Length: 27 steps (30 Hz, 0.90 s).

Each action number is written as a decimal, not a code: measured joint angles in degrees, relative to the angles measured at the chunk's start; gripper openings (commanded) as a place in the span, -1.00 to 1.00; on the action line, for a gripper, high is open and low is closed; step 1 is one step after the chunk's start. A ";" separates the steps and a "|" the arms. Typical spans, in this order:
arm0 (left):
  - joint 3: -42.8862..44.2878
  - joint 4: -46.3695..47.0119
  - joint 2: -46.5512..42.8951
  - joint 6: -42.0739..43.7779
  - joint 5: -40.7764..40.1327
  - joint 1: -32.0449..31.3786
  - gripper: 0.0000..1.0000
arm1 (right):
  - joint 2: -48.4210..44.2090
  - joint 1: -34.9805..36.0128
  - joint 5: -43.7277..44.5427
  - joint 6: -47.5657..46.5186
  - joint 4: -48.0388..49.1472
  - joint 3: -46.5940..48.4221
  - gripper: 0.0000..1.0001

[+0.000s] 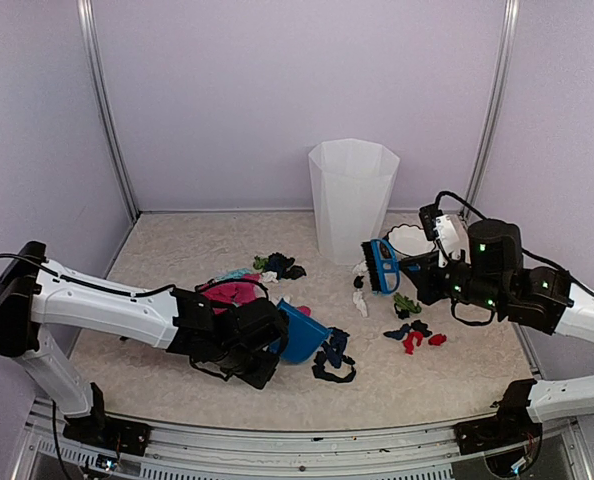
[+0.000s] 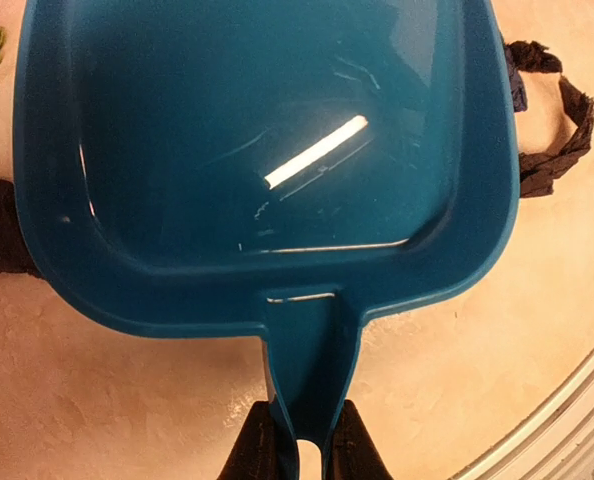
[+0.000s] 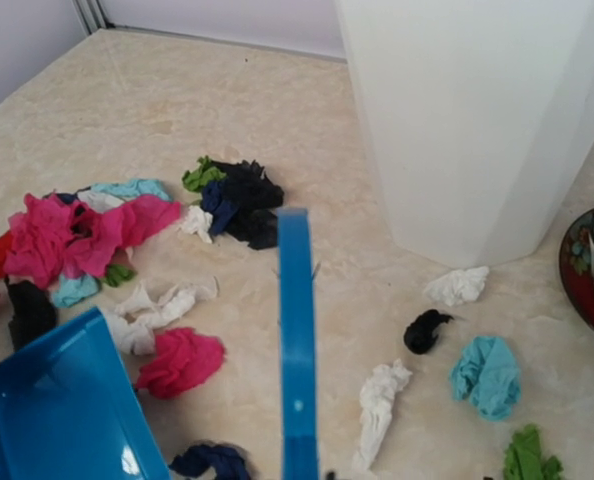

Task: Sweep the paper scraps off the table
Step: Place the dustpan at the center of the board.

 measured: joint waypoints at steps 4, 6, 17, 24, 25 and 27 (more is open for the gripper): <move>0.00 0.28 2.47 1.42 0.74 0.59 -1.00 | 1.11 0.00 0.00 0.00 -0.02 0.07 -1.00; 0.00 0.63 3.04 1.92 1.64 1.33 -1.00 | 1.90 0.00 -0.02 -0.04 0.00 0.07 -1.00; 0.04 7.08 3.91 4.52 6.62 5.70 -0.72 | 3.19 0.00 -0.07 -0.50 1.36 0.04 -1.00; 1.53 7.63 7.08 5.51 7.80 6.64 -0.41 | 1.84 0.00 -0.46 -0.26 1.75 -0.24 -1.00; 2.01 7.58 7.39 5.46 7.82 6.64 -0.36 | 1.51 0.00 -0.68 -0.17 1.75 -0.24 -1.00; 2.86 7.61 7.65 5.44 7.85 6.67 -0.23 | 0.85 0.00 -1.03 0.07 1.75 -0.26 -1.00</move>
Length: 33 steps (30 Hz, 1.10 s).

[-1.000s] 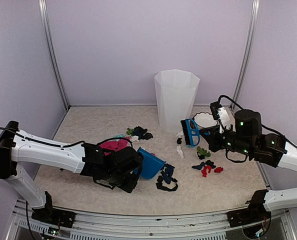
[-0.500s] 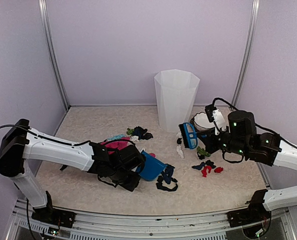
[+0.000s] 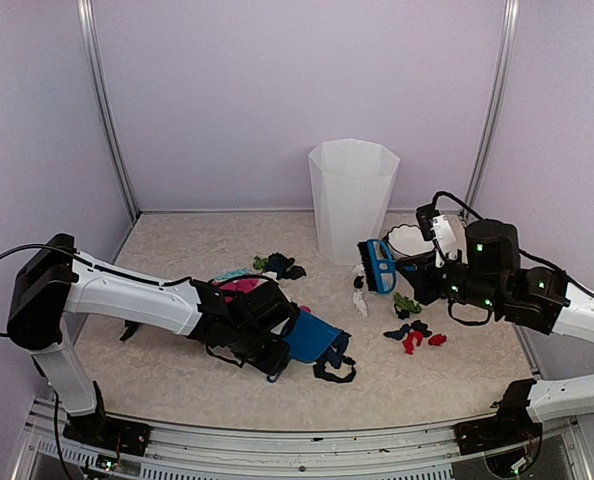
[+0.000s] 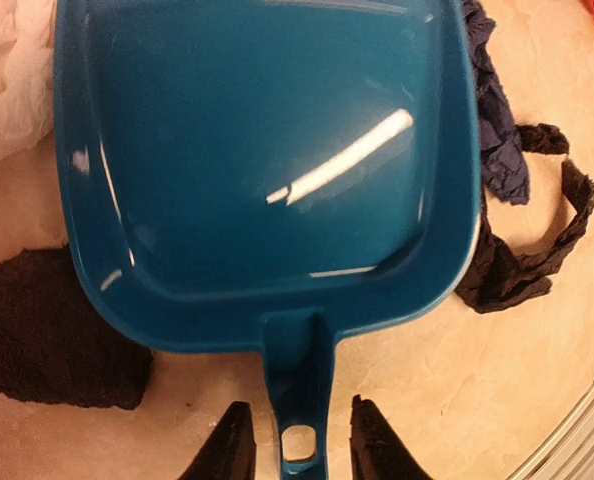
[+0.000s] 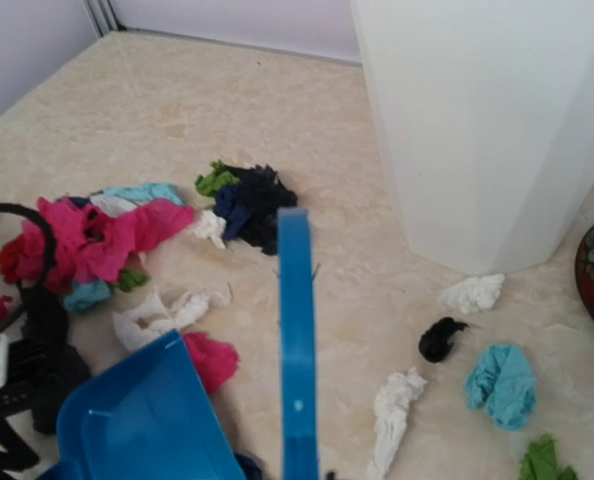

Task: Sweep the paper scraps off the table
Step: Place the dustpan at the center of the board, then pick up the dustpan from the center of the board.

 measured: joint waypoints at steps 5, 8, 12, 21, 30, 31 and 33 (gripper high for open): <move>1.16 0.11 0.00 -0.39 -0.07 0.09 0.16 | -1.81 0.00 -0.31 1.36 0.00 -0.17 -1.00; 1.14 0.09 -0.04 -0.90 -0.66 -0.11 0.36 | -2.40 0.00 -0.61 1.66 0.00 -0.17 -1.00; 0.13 1.38 -1.49 -2.01 -2.75 -1.75 0.52 | -2.75 0.00 -1.27 1.70 0.07 -0.15 -1.00; -9.22 11.76 -7.17 -6.01 -14.67 -9.94 0.66 | -4.70 0.00 -3.13 2.54 2.67 -1.22 -1.00; -18.34 28.57 -5.09 -5.99 -26.84 -14.75 0.74 | -5.95 0.00 -2.84 2.71 2.38 -2.58 -1.00; -18.84 30.32 -4.20 -5.92 -27.61 -14.71 0.75 | -6.40 0.00 -2.64 2.71 2.12 -2.64 -1.00; -20.50 34.18 -2.97 -5.70 -29.05 -14.56 0.77 | -7.39 0.00 -2.29 2.71 1.79 -2.69 -1.00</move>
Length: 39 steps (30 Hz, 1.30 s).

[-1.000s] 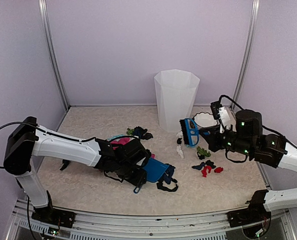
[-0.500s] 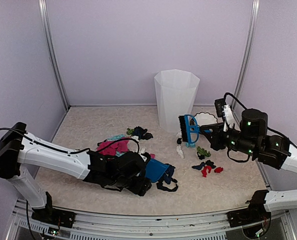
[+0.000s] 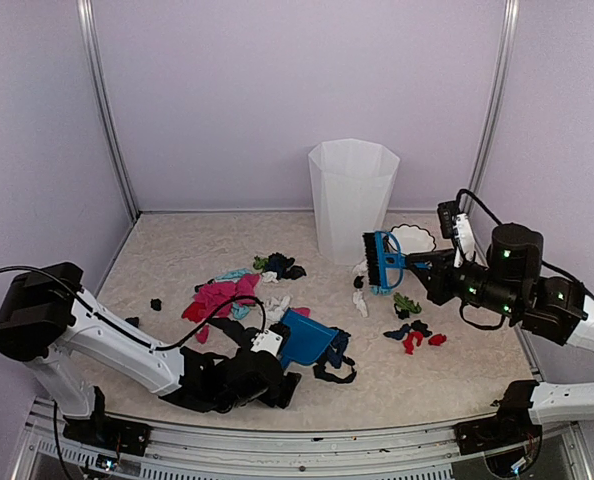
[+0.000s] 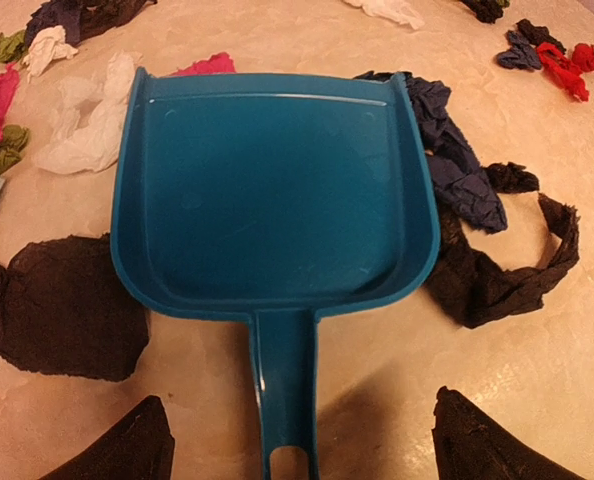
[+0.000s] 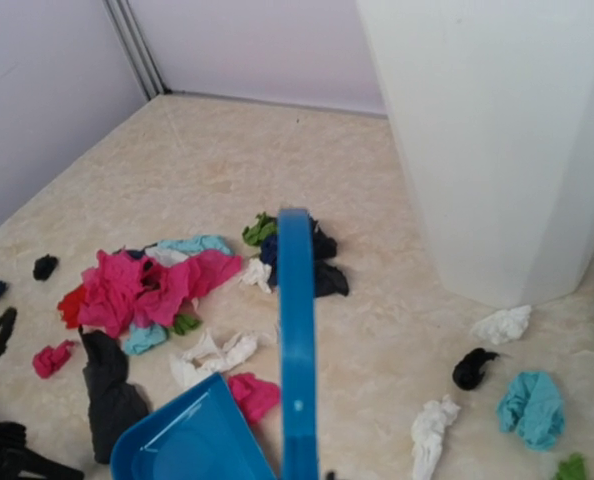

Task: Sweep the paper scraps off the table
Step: Pick up the dustpan from the center of the board.

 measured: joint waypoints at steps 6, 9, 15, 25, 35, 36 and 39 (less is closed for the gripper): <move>-7.41 11.47 0.22 0.94 -3.06 -0.02 0.68 | -2.80 0.00 1.70 0.00 -1.07 -0.92 -1.00; -9.03 17.29 0.63 2.45 -3.96 -0.04 0.67 | -3.04 0.00 2.25 -0.02 -1.62 -1.66 -1.00; -12.00 33.33 4.76 7.06 -4.46 -0.79 0.67 | -2.97 0.00 2.38 -0.63 -3.54 -1.90 -1.00; -13.77 48.15 12.31 10.56 -5.40 -2.51 0.52 | -1.99 0.00 2.40 -1.40 -6.23 -0.81 -1.00; -13.90 49.90 13.20 10.36 -6.80 -1.49 0.20 | 1.07 0.00 1.77 -0.83 -6.19 -0.17 -1.00; -13.97 49.99 13.22 10.32 -6.95 -1.49 0.15 | 1.29 0.00 1.70 -0.70 -6.16 -0.17 -1.00; -14.16 50.29 13.77 10.32 -7.23 -1.11 0.07 | 1.79 0.00 1.16 -0.28 -6.14 -0.15 -1.00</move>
